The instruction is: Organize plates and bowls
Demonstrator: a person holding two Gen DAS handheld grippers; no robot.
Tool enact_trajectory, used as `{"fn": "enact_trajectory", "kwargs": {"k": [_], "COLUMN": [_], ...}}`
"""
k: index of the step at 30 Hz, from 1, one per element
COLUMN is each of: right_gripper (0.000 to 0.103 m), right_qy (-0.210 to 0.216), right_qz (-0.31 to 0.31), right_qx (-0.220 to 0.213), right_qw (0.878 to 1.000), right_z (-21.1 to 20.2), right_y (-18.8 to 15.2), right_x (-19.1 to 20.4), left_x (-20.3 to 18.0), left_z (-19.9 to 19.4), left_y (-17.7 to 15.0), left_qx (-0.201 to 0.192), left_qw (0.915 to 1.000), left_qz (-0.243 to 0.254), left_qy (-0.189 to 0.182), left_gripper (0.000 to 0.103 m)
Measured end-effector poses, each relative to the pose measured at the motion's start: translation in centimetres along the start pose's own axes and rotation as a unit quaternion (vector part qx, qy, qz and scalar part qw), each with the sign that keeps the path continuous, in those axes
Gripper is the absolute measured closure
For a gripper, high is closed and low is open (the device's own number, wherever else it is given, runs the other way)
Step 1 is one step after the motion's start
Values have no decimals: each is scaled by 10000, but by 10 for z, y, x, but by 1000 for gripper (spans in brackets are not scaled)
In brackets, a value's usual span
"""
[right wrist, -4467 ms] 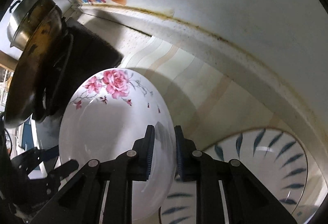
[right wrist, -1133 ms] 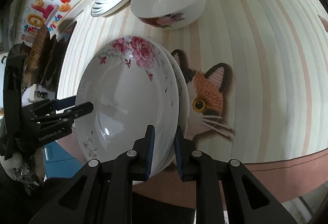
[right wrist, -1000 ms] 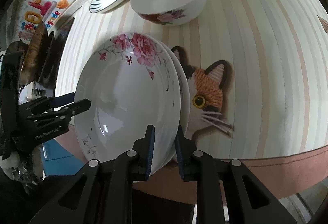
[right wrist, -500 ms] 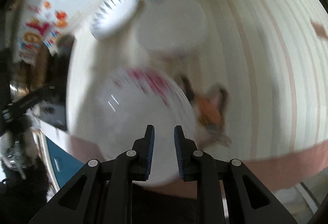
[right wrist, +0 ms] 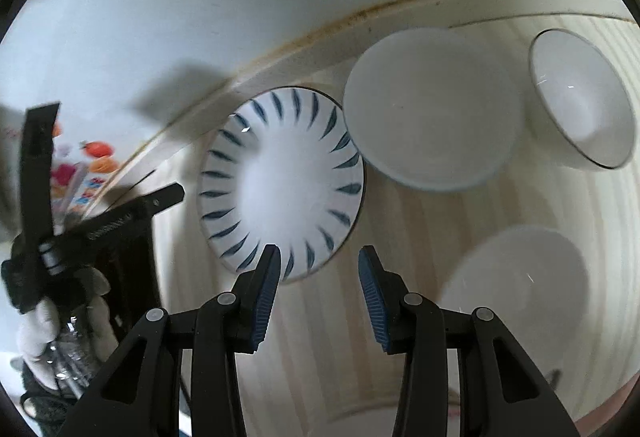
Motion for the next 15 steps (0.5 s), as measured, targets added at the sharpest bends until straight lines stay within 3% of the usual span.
{"fn": "enact_trajectory", "kwargs": {"k": [5, 8, 10, 15], "right_gripper": [63, 69, 81, 84], "right_qy": [-280, -499, -584, -769], "right_qz": [99, 75, 6, -117], "right_qx": [74, 197, 253, 114], "right_qw": [9995, 9985, 9980, 9969], "right_z": [23, 39, 50, 54], "right_y": [13, 18, 20, 22], "right_x": [-8, -10, -9, -8], "left_x": [-4, -10, -14, -12], "left_z": [31, 40, 39, 37], "left_y": [10, 14, 16, 13], "left_qx": [230, 245, 190, 129], "left_qw": [9995, 9990, 9987, 9988], "left_qz": [199, 273, 270, 361], "left_qy": [-8, -249, -383, -303], "left_gripper": [56, 66, 75, 75]}}
Point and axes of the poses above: each gripper's, at about its wrist camera, not at the fingertips, and z roughly the way its jaws point, x to its left, y to its top, the point moved 9 cm from there along z, roughly the way its jaws point, and after that the axes turned 2 degrees about x, right-handed, at the moved point
